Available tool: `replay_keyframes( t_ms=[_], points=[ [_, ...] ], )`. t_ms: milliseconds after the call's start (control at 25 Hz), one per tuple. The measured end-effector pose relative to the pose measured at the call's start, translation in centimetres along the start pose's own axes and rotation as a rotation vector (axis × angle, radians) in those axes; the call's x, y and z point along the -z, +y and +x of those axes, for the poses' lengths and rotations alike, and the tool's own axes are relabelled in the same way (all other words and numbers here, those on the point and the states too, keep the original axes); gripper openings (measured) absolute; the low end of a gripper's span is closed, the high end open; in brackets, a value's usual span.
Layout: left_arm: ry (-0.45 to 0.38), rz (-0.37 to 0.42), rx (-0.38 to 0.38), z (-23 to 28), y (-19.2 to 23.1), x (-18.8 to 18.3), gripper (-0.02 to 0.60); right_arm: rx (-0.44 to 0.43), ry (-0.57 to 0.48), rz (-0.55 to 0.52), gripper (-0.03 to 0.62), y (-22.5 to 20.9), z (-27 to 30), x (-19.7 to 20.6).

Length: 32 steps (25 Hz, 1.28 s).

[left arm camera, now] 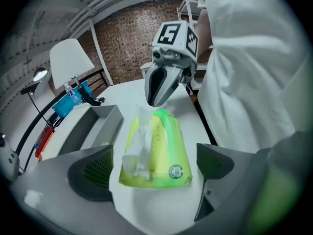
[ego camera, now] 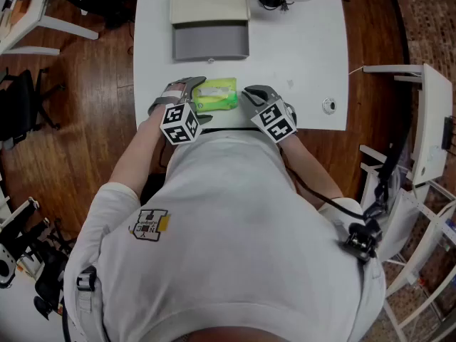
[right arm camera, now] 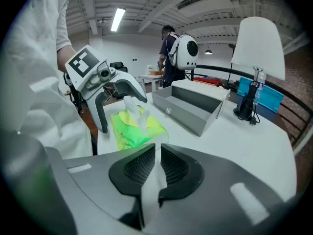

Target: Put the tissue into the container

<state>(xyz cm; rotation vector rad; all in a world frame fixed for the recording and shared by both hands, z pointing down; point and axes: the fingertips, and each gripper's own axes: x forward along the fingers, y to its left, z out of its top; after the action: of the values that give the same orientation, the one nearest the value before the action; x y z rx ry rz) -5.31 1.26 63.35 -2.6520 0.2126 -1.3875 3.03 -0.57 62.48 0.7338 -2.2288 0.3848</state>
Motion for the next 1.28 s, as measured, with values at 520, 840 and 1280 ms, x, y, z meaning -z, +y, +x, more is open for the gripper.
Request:
replay_keyframes(
  t_ms=[520, 840, 1280],
  points=[
    [0.126, 0.008, -0.010, 2.2, 0.5, 1.6, 0.387, 0.008, -0.005, -0.004, 0.032, -0.8, -0.3, 0.3],
    [0.112, 0.040, -0.091, -0.4, 2.8, 0.8, 0.373, -0.007, -0.016, -0.026, 0.032, -0.5, -0.2, -0.4],
    [0.100, 0.078, -0.263, -4.7, 13.9, -0.6, 0.374, 0.029, -0.060, -0.032, 0.032, -1.2, -0.3, -2.2]
  ],
)
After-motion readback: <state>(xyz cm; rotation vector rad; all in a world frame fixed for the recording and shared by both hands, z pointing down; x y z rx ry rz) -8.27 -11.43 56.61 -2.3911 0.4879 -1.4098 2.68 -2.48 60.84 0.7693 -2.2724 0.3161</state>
